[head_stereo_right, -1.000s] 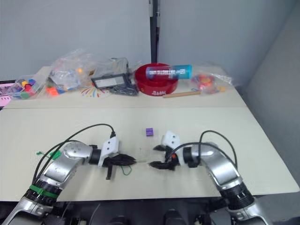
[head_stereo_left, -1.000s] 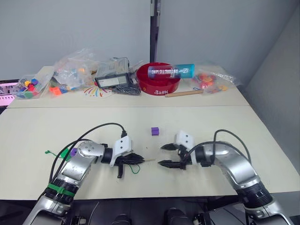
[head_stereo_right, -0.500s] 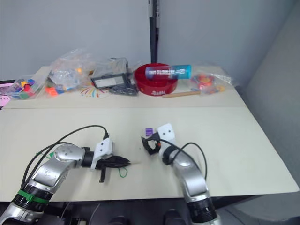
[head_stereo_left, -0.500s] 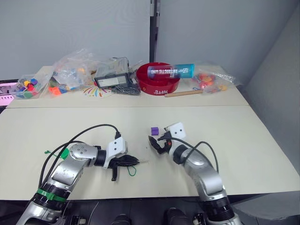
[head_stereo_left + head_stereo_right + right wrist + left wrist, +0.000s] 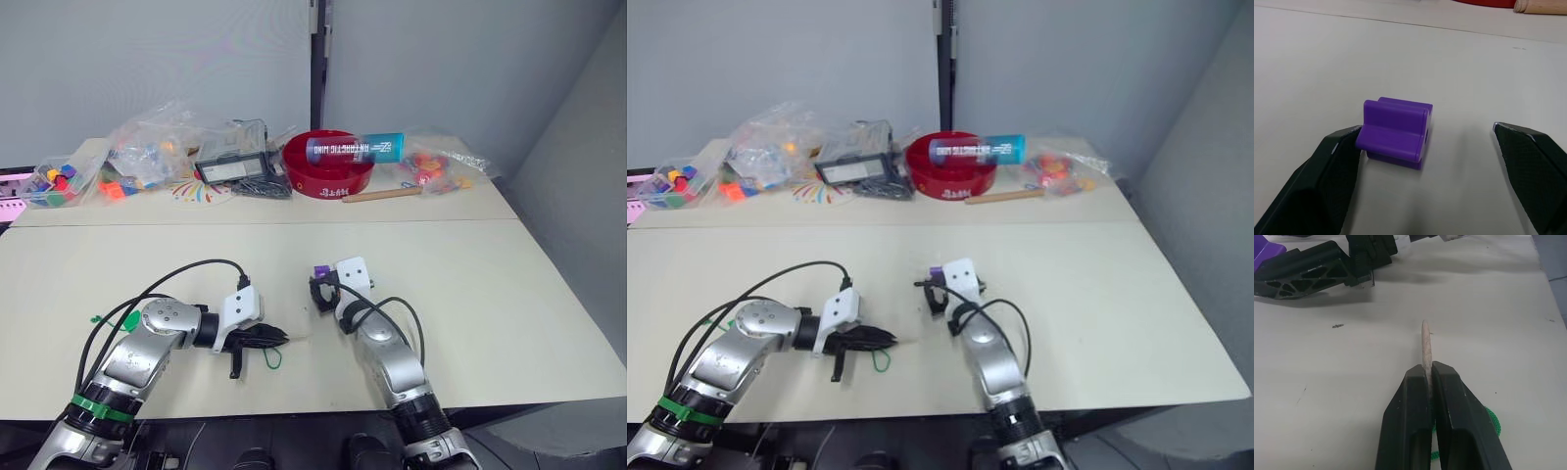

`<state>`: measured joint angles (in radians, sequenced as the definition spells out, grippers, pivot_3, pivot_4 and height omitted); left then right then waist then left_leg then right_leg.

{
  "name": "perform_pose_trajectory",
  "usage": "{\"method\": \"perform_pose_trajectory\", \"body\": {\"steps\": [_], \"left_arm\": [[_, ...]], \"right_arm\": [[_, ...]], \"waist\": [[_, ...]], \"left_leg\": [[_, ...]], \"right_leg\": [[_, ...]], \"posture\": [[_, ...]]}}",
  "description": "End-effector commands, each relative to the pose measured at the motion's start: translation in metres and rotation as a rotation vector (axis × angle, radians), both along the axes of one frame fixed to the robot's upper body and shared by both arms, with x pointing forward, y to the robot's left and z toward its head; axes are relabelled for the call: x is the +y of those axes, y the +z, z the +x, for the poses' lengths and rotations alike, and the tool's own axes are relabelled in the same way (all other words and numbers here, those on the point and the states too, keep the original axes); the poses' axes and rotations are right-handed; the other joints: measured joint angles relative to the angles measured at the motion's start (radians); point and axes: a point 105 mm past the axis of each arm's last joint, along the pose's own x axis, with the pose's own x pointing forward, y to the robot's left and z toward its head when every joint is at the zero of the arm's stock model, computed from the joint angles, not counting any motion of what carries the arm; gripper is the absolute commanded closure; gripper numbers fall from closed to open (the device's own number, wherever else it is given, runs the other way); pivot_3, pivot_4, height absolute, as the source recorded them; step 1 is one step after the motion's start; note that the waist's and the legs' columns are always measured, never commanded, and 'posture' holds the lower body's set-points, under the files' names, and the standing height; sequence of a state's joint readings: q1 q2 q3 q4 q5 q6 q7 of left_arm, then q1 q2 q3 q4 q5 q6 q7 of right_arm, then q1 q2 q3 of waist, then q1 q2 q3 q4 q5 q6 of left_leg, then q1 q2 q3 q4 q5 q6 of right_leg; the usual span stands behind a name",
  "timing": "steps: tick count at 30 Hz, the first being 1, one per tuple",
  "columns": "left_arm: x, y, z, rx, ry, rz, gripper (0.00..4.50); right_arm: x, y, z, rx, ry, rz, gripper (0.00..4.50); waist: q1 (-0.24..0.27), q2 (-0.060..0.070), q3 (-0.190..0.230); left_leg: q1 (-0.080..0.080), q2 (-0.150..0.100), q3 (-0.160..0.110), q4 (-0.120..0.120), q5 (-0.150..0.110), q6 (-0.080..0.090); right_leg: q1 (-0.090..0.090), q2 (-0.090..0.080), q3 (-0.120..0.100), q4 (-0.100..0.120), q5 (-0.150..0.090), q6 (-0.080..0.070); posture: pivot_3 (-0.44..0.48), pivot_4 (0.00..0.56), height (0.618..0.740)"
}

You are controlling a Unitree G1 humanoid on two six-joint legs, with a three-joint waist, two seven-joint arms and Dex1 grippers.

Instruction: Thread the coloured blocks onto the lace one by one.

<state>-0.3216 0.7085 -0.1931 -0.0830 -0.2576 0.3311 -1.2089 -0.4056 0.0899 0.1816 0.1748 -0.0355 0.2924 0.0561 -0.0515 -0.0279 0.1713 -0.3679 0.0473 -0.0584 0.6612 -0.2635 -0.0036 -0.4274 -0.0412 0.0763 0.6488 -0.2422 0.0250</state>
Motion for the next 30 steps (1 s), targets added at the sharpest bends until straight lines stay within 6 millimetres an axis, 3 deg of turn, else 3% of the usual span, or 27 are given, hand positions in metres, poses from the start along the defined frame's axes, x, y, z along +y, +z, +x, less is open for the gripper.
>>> {"method": "perform_pose_trajectory", "body": {"steps": [1,8,13,17,20,24,30], "left_arm": [[0.001,0.011,0.0,-0.04,-0.004,-0.015,4.5],[0.001,0.01,-0.001,-0.035,-0.004,-0.02,4.5],[0.001,0.009,-0.003,-0.029,-0.008,-0.022,4.5],[0.002,0.007,-0.004,-0.027,-0.012,-0.02,4.5],[0.002,0.006,-0.003,-0.028,-0.017,-0.022,4.5],[0.001,0.003,-0.002,-0.024,-0.026,-0.023,4.5],[0.001,0.0,-0.001,-0.025,-0.032,-0.021,4.5]], "right_arm": [[0.006,0.01,0.003,-0.045,0.008,0.026,0.83],[0.003,0.013,-0.003,-0.076,0.023,0.035,3.29],[-0.005,0.026,-0.023,-0.131,0.062,0.036,3.34],[-0.017,0.025,-0.061,-0.116,0.122,0.011,3.34],[-0.022,0.01,-0.09,-0.017,0.187,0.017,3.34],[-0.028,-0.013,-0.101,0.107,0.223,-0.014,3.34],[-0.028,-0.028,-0.105,0.223,0.218,0.028,3.34]], "waist": [[-0.004,0.0,0.0],[-0.016,0.0,0.0],[-0.015,0.0,0.0],[-0.012,0.0,0.0],[-0.009,0.0,0.0],[-0.016,0.0,0.0],[-0.014,-0.001,0.0]], "left_leg": [[0.0,0.0,0.0,0.0,0.0,0.0],[0.0,0.0,-0.001,0.0,0.0,0.0],[-0.001,0.0,-0.001,0.0,0.0,0.0],[-0.001,0.0,-0.001,0.0,0.0,0.0],[-0.001,0.0,-0.001,0.0,0.0,0.0],[0.0,0.0,0.0,0.0,0.0,0.0],[0.001,0.0,-0.001,0.0,0.0,0.0]], "right_leg": [[0.0,0.0,0.0,0.0,0.0,0.0],[0.0,0.0,0.0,0.0,0.0,0.0],[0.0,0.0,0.0,0.0,0.0,0.0],[0.0,0.0,-0.001,0.0,0.0,0.0],[0.0,0.0,-0.001,-0.001,0.0,0.0],[0.0,0.0,-0.001,-0.001,0.0,0.0],[0.002,0.0,-0.001,-0.001,0.0,0.0]], "posture": [[0.0,0.15,0.731],[0.0,0.15,0.731],[0.0,0.15,0.731],[0.0,0.15,0.731],[0.0,0.15,0.731],[0.0,0.15,0.731],[0.0,0.15,0.731]]}}
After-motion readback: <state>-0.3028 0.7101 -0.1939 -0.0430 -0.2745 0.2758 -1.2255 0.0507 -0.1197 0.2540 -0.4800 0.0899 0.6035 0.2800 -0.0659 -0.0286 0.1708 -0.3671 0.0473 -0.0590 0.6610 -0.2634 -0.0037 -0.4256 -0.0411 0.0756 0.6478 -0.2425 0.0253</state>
